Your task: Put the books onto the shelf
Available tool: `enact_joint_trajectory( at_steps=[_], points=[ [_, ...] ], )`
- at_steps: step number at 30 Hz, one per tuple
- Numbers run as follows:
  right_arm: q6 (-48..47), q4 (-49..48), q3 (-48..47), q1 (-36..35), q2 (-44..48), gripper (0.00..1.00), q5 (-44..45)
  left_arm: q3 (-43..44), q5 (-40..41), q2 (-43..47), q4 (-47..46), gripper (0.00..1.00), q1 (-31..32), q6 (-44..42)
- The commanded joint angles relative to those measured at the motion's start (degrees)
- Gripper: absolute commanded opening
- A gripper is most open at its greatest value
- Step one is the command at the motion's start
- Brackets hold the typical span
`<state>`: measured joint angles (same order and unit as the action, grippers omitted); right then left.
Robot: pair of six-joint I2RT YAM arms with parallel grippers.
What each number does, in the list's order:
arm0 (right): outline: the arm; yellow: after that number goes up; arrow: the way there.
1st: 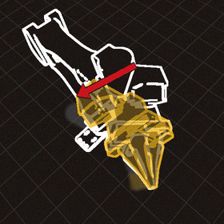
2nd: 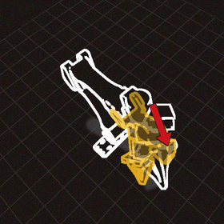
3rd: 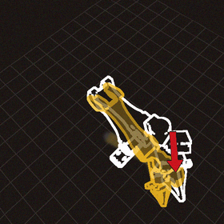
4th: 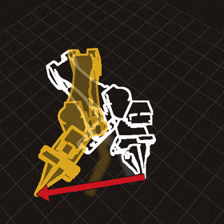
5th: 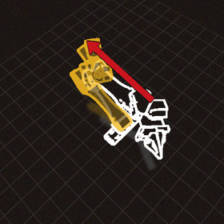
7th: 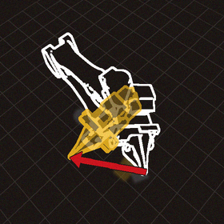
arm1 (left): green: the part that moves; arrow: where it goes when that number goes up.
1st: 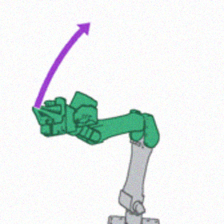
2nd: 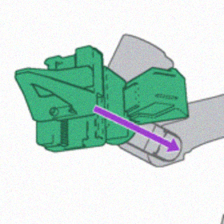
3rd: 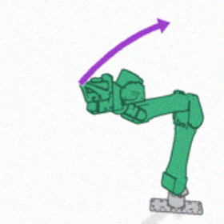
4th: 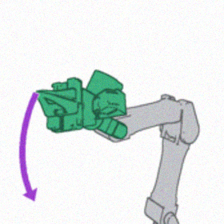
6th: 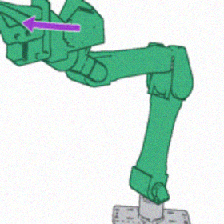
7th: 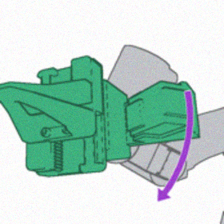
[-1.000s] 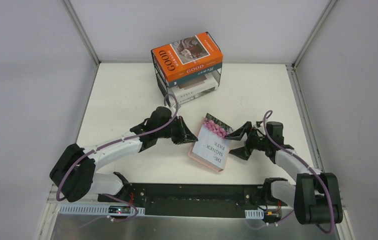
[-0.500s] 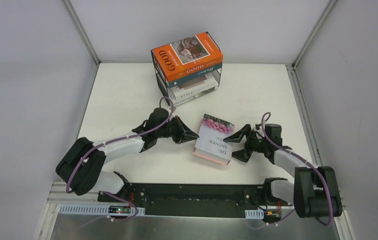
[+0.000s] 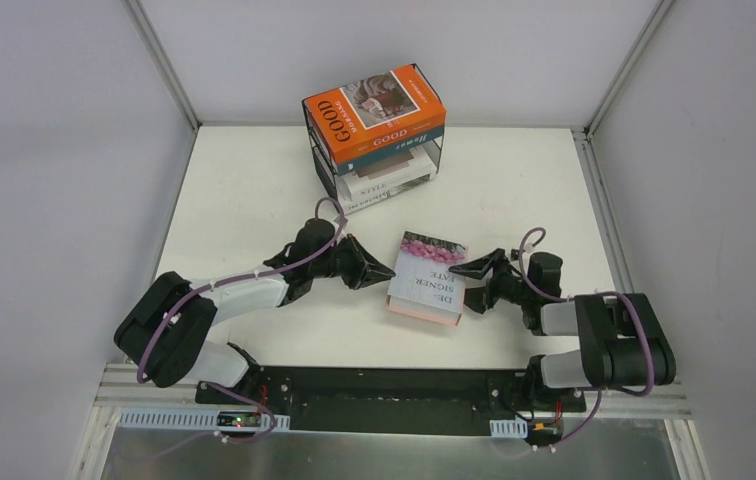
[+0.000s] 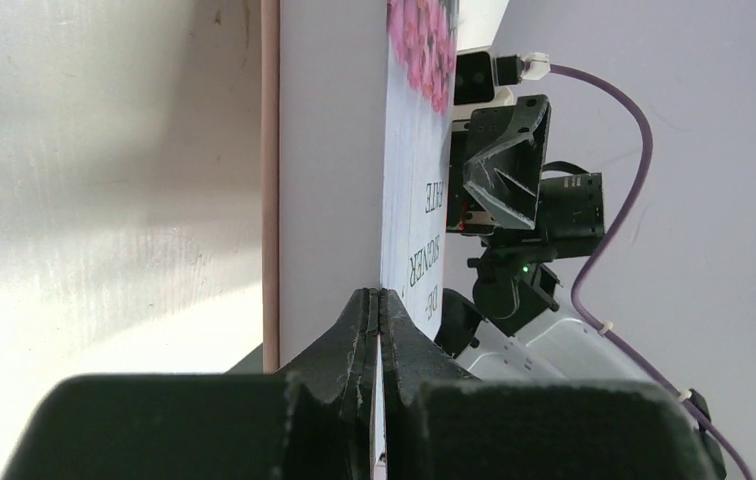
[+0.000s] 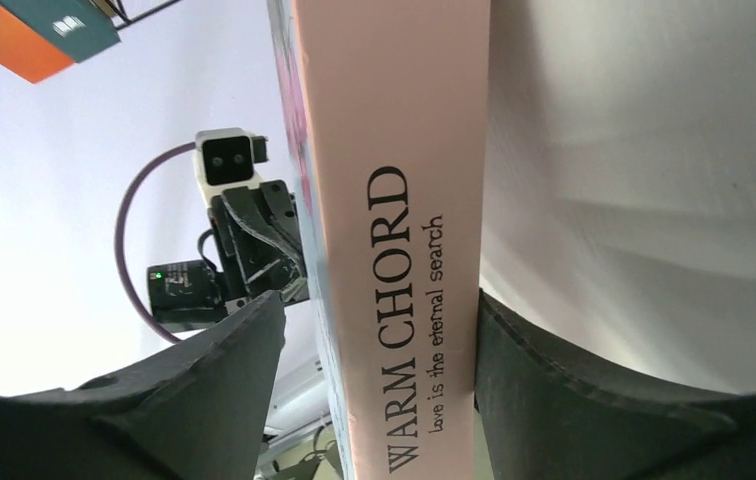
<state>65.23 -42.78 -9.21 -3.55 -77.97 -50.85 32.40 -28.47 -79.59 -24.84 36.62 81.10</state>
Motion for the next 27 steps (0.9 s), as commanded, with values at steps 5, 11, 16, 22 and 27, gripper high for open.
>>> enact_joint_trajectory(
  at_steps=[5, 11, 16, 22, 27],
  points=[
    [20.2, -40.8, 2.7, 0.2, -15.9, 0.49, 1.0, -0.5, -1.2, 2.2, -1.2, 0.0, -1.1, 0.0],
    [20.7, -44.5, 2.2, -1.4, -21.0, 0.18, 1.5, -0.3, -1.6, 2.4, -0.9, 0.0, -1.2, -0.7],
    [21.3, -44.4, 2.2, -1.6, -16.1, 0.09, 2.4, 3.5, -1.3, 4.9, 7.6, 0.0, -1.2, -7.7],
    [19.3, -40.2, 2.2, -2.3, -7.5, 0.05, 5.2, 14.7, 6.7, 12.1, 32.6, 0.8, -1.2, -24.1],
    [8.9, -20.0, -0.5, -4.7, 4.1, 0.0, 10.1, 20.4, 16.8, 18.7, 45.9, 0.99, -1.2, -31.4]
  ],
)
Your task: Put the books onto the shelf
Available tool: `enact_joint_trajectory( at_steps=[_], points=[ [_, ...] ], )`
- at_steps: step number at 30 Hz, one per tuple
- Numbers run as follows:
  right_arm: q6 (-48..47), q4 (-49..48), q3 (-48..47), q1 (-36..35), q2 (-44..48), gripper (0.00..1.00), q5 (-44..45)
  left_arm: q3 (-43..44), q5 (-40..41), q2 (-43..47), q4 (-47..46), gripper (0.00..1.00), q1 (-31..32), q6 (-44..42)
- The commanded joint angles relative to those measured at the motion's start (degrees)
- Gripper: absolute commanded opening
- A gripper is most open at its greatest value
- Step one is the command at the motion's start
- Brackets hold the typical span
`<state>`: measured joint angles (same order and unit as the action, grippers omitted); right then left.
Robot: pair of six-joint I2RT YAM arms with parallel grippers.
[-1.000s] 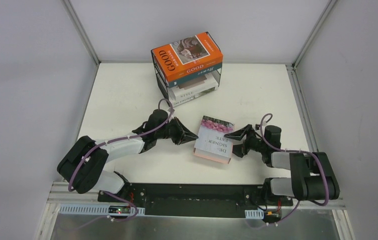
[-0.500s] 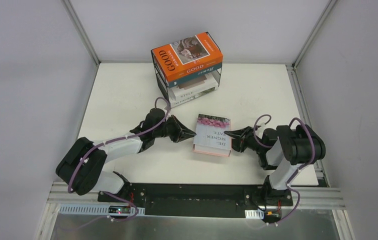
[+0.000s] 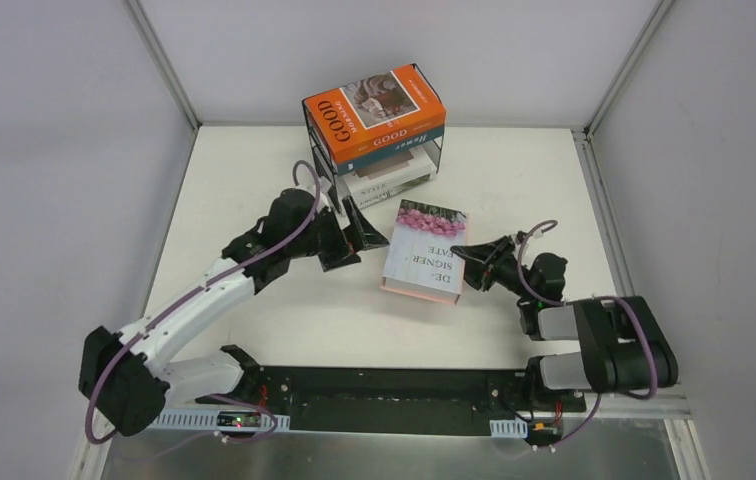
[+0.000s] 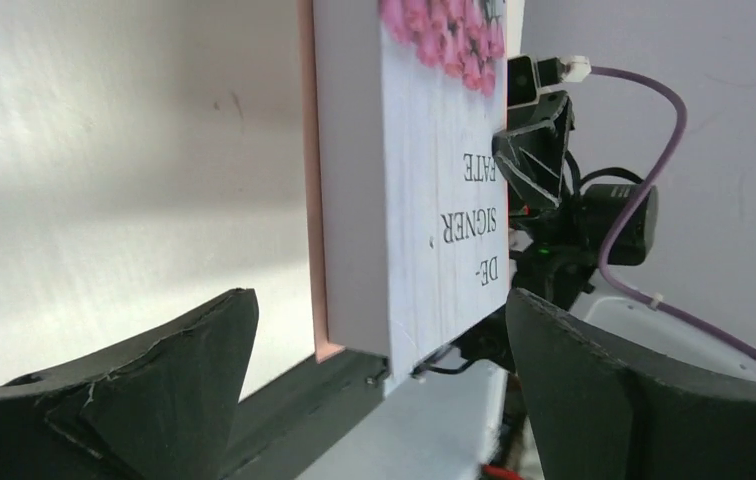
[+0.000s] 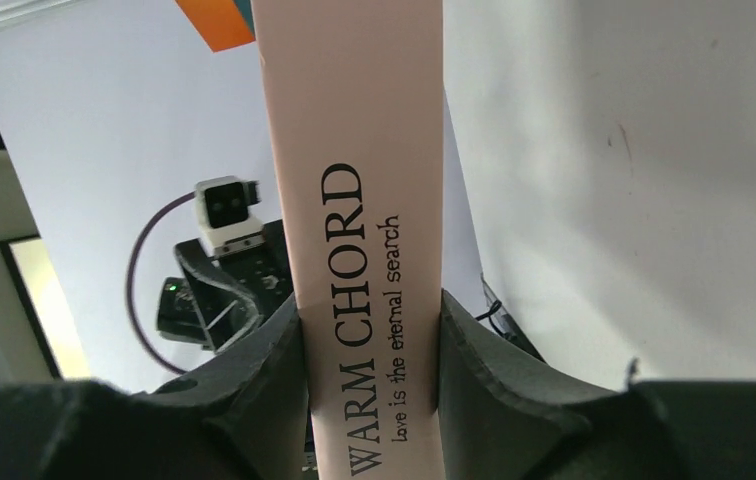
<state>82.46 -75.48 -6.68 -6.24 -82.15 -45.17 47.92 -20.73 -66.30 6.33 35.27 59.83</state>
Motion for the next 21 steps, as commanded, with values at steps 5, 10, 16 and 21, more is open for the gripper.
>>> enact_joint_trajectory(
  at_steps=[5, 10, 16, 21],
  points=[
    [-26.1, 45.0, -12.2, -7.7, 23.2, 0.0, 15.5, 7.9, 18.2, 12.1, 22.4, 0.99, -0.1, -13.7],
    [-30.1, 47.8, -15.2, -8.1, 24.7, 0.0, 17.3, 9.1, 27.2, 18.7, 26.1, 0.99, -0.3, -15.0],
    [-25.0, 37.9, -17.1, -8.8, 16.0, 0.0, 14.8, 8.6, 34.1, 25.3, 27.4, 0.99, -0.3, -15.7],
    [-21.9, 29.8, -17.7, -9.9, 10.1, 0.0, 16.1, 7.3, 35.5, 28.4, 28.2, 0.99, -0.3, -14.8]
  ],
)
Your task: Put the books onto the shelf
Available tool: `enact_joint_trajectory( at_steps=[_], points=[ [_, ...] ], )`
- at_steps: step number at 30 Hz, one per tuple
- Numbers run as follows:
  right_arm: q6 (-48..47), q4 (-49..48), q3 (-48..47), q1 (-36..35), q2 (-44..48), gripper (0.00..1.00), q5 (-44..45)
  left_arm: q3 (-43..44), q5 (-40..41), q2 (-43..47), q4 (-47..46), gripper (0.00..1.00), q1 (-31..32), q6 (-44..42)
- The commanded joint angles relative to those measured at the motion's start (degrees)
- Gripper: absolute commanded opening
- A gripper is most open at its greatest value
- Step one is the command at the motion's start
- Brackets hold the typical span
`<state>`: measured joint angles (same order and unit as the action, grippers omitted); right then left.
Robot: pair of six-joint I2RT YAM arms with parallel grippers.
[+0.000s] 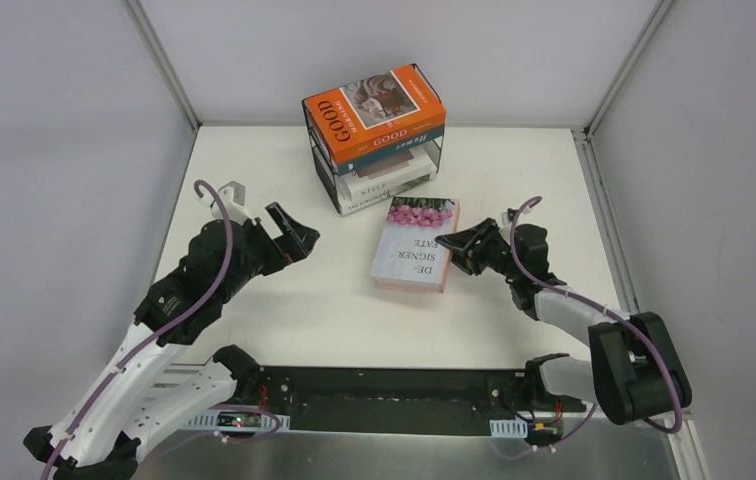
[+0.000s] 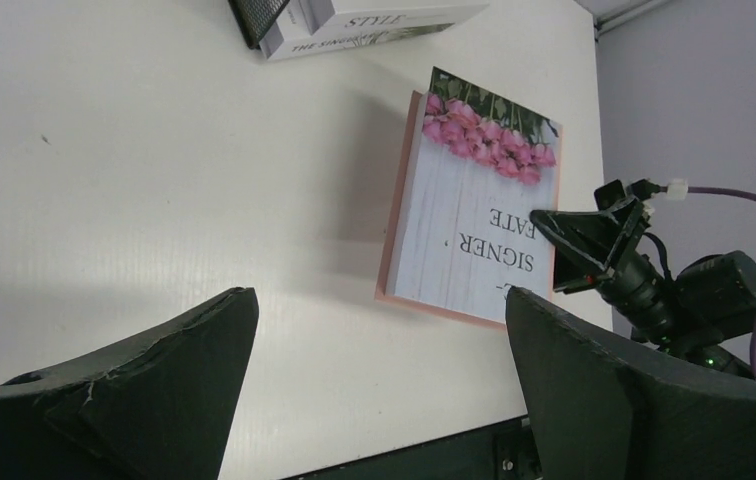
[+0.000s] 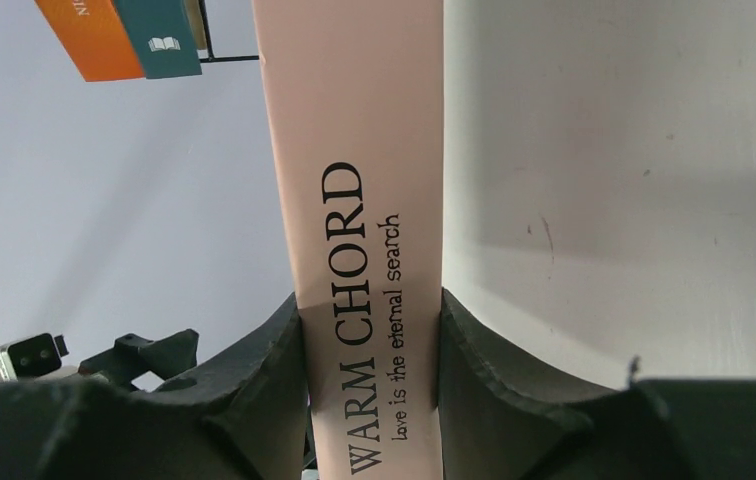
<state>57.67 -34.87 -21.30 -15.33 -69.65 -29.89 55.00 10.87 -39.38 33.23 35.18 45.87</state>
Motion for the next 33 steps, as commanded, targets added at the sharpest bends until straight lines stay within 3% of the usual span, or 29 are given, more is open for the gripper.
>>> enact_joint_trajectory(
  at_steps=[1, 31, 33],
  points=[
    [3.5, -12.0, -3.3, -0.9, -3.2, 0.0, 1.0, 0.0, 3.8, 1.8, 1.4, 0.99, -0.2, -0.6],
    [9.4, -33.4, -12.2, -1.4, -24.6, 0.0, 0.6, 0.2, 4.3, 4.0, 3.5, 1.0, -0.2, 0.0],
    [14.2, -33.7, -12.7, -1.4, -25.4, 0.0, 1.7, 0.2, 4.3, 4.0, 3.7, 1.0, -0.2, 0.0]
  ],
)
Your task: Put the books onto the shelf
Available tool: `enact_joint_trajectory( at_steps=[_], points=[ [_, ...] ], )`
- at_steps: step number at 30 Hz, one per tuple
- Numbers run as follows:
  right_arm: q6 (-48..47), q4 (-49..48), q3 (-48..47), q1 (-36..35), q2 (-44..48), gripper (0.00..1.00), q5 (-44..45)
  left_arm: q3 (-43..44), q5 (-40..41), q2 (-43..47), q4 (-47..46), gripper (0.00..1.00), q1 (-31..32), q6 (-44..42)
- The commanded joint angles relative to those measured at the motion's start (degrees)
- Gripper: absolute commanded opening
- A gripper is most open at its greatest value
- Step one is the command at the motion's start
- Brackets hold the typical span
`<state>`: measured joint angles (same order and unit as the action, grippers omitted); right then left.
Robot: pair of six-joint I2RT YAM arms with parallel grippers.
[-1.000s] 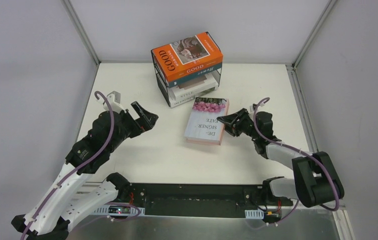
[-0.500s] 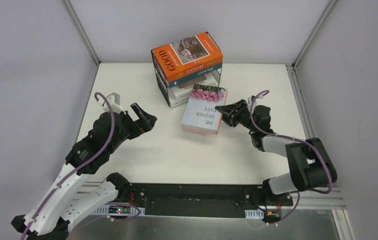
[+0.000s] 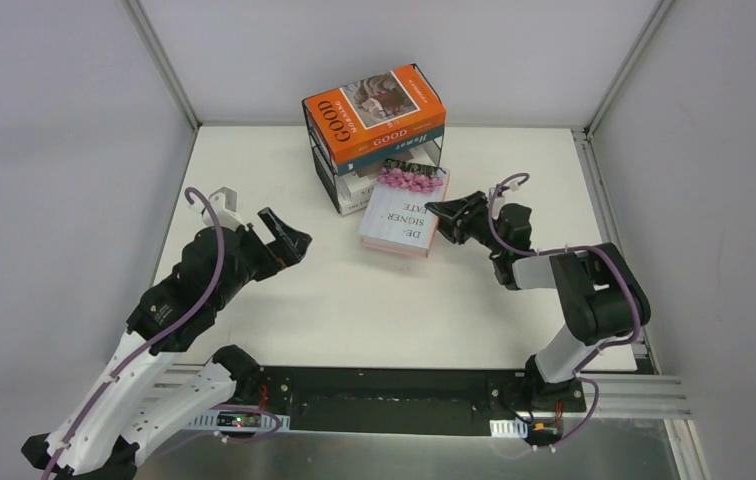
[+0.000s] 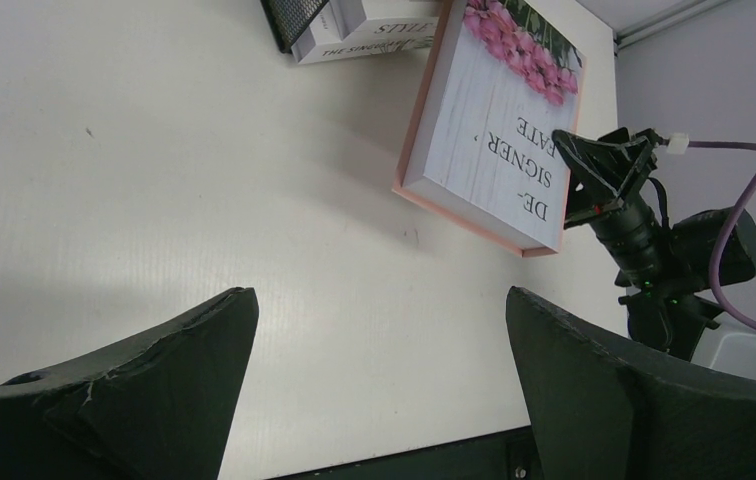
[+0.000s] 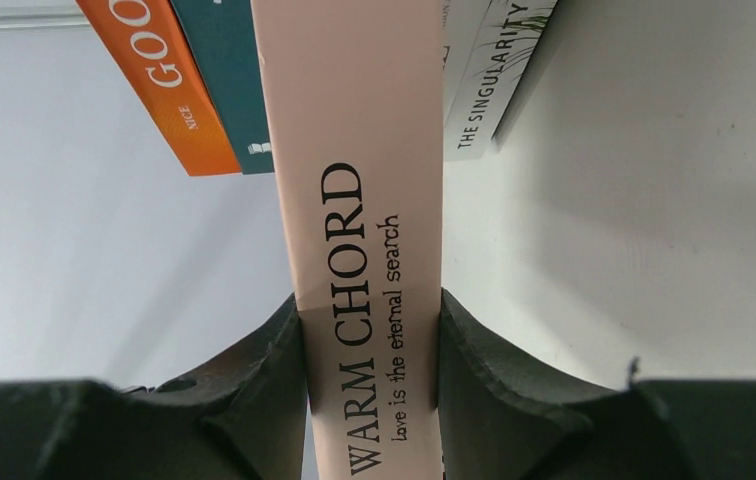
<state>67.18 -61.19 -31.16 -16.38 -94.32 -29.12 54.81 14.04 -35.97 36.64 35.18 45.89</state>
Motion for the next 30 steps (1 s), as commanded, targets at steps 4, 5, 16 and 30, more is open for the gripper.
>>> enact_joint_trajectory(
  at_steps=[4, 5, 16, 30],
  points=[
    [5.3, -7.2, -4.6, -0.3, -2.5, 0.0, 2.4, 0.6, 1.1, 0.9, 0.5, 1.0, -0.2, 0.0],
    [5.7, -7.3, -5.2, -0.4, -3.1, 0.0, 2.9, 0.6, 1.1, 0.9, 0.6, 1.0, -0.2, 0.1],
    [5.8, 0.6, -10.7, -2.9, -5.3, 0.0, 15.5, 0.8, 1.8, 3.5, 2.7, 1.0, -0.2, 0.4],
    [3.1, 10.5, -18.7, -10.3, -8.6, 0.0, 36.1, 1.4, 3.6, 8.3, 7.3, 1.0, -0.2, 1.9]
  ],
)
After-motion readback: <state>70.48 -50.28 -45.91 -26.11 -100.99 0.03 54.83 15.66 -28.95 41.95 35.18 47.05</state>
